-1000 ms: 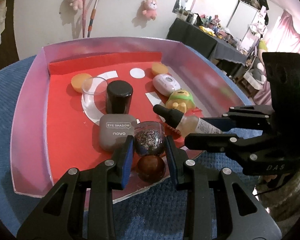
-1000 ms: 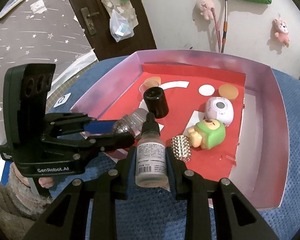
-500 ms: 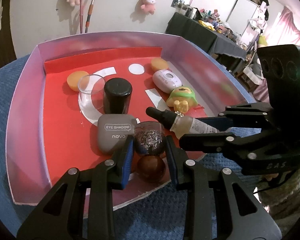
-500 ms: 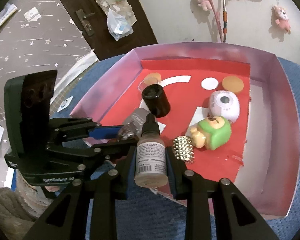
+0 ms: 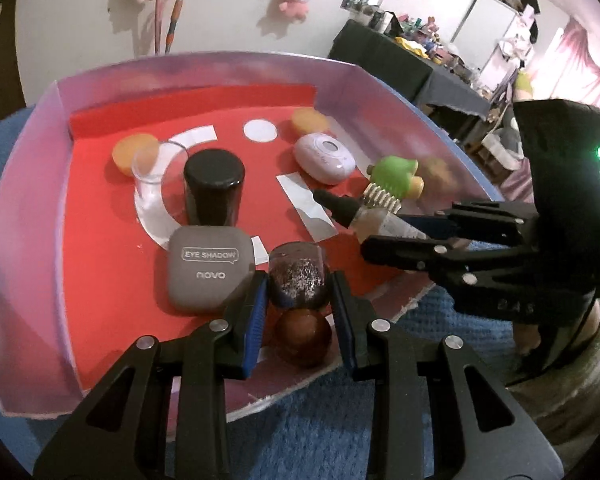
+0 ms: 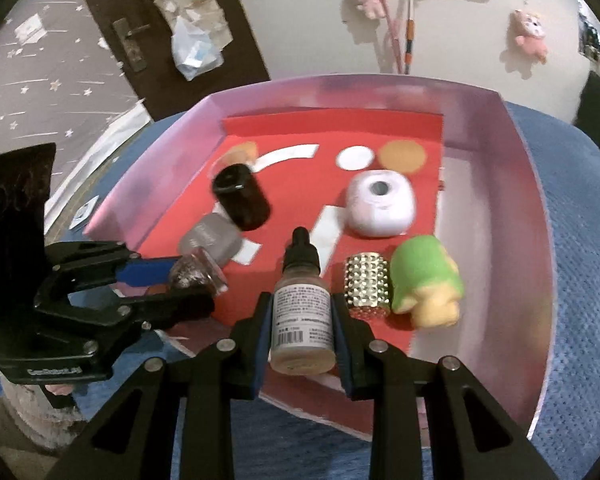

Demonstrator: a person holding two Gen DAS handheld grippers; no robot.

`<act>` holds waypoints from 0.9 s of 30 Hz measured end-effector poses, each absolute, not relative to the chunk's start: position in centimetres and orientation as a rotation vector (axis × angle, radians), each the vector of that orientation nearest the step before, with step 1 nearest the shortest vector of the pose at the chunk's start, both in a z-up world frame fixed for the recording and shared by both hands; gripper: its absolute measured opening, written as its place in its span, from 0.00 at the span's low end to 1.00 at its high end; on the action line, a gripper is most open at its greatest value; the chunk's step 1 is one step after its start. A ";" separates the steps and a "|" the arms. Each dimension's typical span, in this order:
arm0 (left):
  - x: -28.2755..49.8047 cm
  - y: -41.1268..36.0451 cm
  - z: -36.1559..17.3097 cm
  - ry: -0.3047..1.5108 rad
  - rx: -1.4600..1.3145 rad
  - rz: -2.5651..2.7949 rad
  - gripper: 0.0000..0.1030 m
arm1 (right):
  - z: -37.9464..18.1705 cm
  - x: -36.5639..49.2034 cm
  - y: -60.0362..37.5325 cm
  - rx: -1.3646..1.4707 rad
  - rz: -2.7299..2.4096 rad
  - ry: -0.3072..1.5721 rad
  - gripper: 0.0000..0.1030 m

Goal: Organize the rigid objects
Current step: 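Carry the brown bottle and dropper bottle into the box and lower them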

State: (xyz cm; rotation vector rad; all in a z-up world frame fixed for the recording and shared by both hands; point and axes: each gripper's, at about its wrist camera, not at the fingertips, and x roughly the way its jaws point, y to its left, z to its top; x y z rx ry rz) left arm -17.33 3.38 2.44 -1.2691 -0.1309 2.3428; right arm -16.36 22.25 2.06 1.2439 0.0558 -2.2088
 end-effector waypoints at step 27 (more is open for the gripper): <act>-19.0 3.1 1.8 0.102 -1.301 2.647 0.28 | 1.8 -16.8 21.1 1.199 -2.354 0.217 0.29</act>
